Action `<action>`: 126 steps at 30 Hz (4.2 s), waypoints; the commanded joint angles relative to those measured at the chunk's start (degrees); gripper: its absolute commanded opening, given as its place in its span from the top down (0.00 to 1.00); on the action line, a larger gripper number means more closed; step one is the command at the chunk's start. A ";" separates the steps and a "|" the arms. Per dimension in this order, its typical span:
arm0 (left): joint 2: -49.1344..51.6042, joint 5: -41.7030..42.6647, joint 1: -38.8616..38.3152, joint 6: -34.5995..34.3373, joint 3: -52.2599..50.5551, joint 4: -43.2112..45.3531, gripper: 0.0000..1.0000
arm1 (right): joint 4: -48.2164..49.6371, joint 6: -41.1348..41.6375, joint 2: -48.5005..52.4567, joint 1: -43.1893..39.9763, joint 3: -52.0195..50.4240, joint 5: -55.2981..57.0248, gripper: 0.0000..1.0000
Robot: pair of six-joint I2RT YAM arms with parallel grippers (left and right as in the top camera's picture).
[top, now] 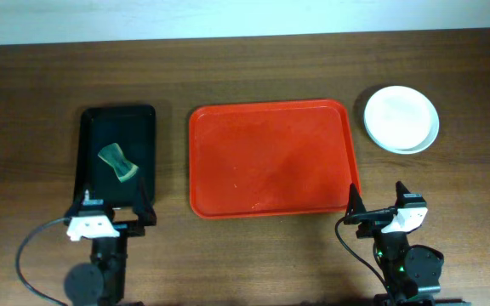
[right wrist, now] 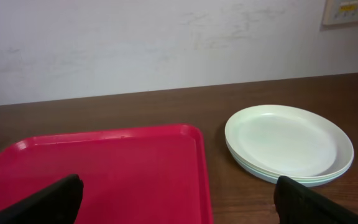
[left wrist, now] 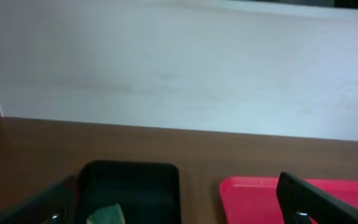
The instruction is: Clean dirty plates on tray and stack at the side
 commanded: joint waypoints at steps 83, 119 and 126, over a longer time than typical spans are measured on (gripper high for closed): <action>-8.57 -11.21 -7.54 3.45 -7.06 -9.40 0.01 | -0.26 -10.05 -0.46 -0.44 -0.50 3.45 0.02; -8.57 -11.21 -7.54 3.45 -7.06 -9.40 0.01 | -0.13 -10.10 -0.44 -0.46 -0.50 3.26 0.02; -8.57 -11.21 -7.54 3.45 -7.06 -9.40 0.01 | -0.13 -10.10 -0.44 -0.46 -0.50 3.26 0.02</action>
